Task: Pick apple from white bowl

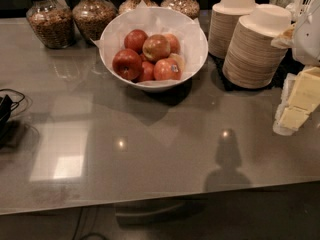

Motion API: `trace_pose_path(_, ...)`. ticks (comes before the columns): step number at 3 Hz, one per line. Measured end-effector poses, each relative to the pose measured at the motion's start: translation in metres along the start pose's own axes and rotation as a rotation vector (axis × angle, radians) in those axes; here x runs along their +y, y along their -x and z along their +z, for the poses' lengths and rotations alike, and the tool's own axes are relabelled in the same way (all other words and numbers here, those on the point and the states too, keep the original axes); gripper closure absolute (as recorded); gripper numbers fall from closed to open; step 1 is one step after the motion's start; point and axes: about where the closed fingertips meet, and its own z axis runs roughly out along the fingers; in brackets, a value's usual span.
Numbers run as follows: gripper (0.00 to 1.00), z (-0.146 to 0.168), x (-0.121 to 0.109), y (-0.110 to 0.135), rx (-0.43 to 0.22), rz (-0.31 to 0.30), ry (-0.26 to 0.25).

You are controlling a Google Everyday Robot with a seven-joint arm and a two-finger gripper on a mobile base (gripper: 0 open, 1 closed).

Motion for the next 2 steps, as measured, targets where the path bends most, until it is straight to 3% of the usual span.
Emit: trace_pose_path(2,0.0,0.0048,-0.0018,0.0048,-0.02,0.001,0.008)
